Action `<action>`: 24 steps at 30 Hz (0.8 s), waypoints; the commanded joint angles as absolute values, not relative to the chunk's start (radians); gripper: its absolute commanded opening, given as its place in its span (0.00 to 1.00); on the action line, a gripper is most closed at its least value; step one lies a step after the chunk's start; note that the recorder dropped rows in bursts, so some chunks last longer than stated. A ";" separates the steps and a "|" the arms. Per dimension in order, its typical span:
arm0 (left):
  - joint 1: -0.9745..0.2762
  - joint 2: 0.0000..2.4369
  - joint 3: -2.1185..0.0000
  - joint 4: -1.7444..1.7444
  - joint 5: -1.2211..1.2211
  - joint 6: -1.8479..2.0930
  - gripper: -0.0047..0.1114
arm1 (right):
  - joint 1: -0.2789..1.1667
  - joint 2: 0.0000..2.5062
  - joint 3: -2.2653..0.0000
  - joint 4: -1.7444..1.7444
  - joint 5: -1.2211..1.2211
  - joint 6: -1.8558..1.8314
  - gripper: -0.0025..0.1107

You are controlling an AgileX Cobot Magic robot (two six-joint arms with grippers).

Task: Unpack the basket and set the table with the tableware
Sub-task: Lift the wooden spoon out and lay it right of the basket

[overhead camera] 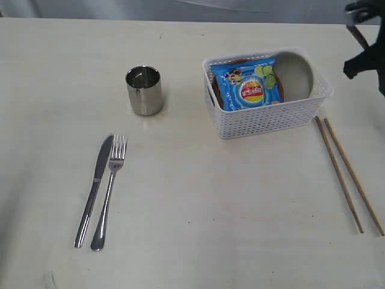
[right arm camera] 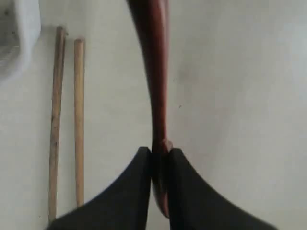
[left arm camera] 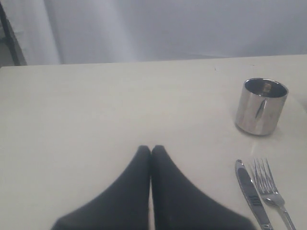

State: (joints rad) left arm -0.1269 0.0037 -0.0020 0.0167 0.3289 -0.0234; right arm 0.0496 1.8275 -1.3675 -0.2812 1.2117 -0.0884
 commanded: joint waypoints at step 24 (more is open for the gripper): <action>-0.134 0.000 0.000 0.015 0.323 -0.023 0.04 | -0.079 1.878 -1.057 -0.182 1.002 -0.120 0.37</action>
State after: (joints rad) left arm -0.1269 0.0037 -0.0020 0.0167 0.3289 -0.0234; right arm -0.0803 1.8790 -1.0617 -0.1820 1.0112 -0.1213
